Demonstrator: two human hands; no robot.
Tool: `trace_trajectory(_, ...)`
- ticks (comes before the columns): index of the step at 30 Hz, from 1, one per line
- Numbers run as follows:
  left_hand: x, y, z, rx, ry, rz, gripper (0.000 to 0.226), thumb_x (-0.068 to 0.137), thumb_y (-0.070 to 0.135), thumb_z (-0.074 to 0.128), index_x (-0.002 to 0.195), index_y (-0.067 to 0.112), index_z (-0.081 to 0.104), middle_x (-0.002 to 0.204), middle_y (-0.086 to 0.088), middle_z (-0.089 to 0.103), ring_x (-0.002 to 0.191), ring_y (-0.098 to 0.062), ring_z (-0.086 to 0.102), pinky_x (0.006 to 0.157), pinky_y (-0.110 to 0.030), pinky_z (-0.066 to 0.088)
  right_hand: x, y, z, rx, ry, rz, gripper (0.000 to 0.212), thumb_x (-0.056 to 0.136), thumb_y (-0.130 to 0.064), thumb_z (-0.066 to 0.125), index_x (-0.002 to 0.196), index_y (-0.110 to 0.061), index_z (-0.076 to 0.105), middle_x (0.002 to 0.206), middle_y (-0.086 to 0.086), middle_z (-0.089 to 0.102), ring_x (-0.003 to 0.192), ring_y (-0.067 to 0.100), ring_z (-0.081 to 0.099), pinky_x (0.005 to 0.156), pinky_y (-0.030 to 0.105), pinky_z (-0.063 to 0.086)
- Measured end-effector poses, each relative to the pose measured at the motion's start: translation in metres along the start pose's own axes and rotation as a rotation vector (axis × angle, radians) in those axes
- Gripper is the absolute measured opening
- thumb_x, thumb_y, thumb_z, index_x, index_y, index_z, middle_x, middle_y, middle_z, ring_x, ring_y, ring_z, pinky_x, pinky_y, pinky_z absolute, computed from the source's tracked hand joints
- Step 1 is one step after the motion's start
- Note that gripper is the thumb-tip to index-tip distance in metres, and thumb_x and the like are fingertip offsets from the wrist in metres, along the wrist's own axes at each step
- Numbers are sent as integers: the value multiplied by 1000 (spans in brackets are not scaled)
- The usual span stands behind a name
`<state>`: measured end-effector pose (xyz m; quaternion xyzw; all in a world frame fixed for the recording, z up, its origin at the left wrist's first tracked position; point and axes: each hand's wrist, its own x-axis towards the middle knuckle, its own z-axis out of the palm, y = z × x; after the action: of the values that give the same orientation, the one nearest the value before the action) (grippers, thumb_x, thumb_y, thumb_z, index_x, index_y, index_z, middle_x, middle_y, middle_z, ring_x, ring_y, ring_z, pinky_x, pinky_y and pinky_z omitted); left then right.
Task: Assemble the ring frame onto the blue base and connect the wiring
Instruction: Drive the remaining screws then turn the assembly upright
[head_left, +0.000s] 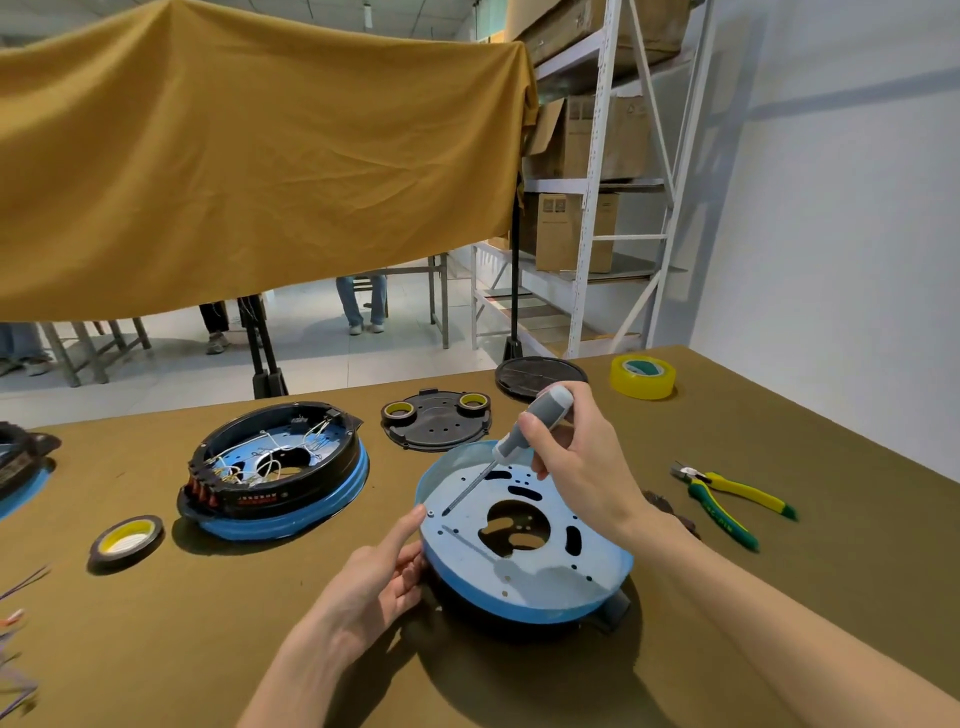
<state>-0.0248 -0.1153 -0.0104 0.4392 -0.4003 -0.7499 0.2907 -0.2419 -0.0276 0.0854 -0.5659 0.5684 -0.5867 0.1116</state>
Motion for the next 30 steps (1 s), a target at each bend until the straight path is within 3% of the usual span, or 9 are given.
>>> trace_trajectory(3,2,-1,-1,-7,7,-17,80,55,61,89,109,4,74,88,-4,80,95,-20,63,75,-33,54,5,-1,7,-10,-31,-36,19,101,-26,64,111,-18,49,89,5,65,67,16,63,59,36,58)
trace_trajectory(9,6,-2,-4,-1,-7,-29,77,52,63,89,101,4,80,75,0,77,83,-19,58,77,-34,54,10,2,13,-35,-50,-45,22,100,-27,65,113,-18,48,87,3,65,67,17,63,59,37,57)
trace_trajectory(11,6,-3,-3,3,-6,-20,80,54,63,88,107,5,76,73,2,77,82,-18,58,76,-33,54,12,4,12,-41,-54,-46,23,100,-27,65,113,-18,48,87,2,65,67,15,63,58,31,56)
trace_trajectory(15,4,-2,0,-2,6,-15,77,56,60,87,107,4,72,76,0,79,98,-22,62,75,-33,51,13,7,10,-31,-58,-29,23,101,-27,64,114,-18,48,88,1,65,68,13,64,59,27,55)
trace_trajectory(21,4,-1,-1,13,2,-23,78,58,60,86,108,2,74,66,3,73,79,-17,55,75,-32,52,17,4,9,-59,-79,-46,22,100,-28,65,112,-23,47,87,-4,64,69,12,64,59,29,57)
trace_trajectory(23,3,-1,-1,7,9,-23,78,57,58,88,108,1,73,72,0,75,84,-19,59,73,-32,52,19,1,10,-90,-97,-63,24,100,-28,65,114,-22,47,90,-5,64,75,13,65,60,32,60)
trace_trajectory(26,2,0,0,-4,31,-25,72,59,55,89,104,1,72,77,-3,79,97,-24,63,73,-33,52,28,-6,8,-123,-173,-70,24,100,-28,65,114,-19,48,88,-3,65,71,12,64,61,35,59)
trace_trajectory(28,1,1,1,1,22,-37,70,61,53,88,105,1,73,71,-2,77,91,-23,59,76,-33,52,38,-14,5,-169,-249,-72,24,99,-27,67,111,-16,50,88,0,66,70,19,63,61,38,57)
trace_trajectory(30,1,1,1,5,22,-50,72,61,53,89,107,0,73,77,-5,73,87,-22,55,78,-34,53,50,-25,4,-234,-343,-74,24,96,-25,68,111,-16,51,91,0,67,73,19,63,61,30,56)
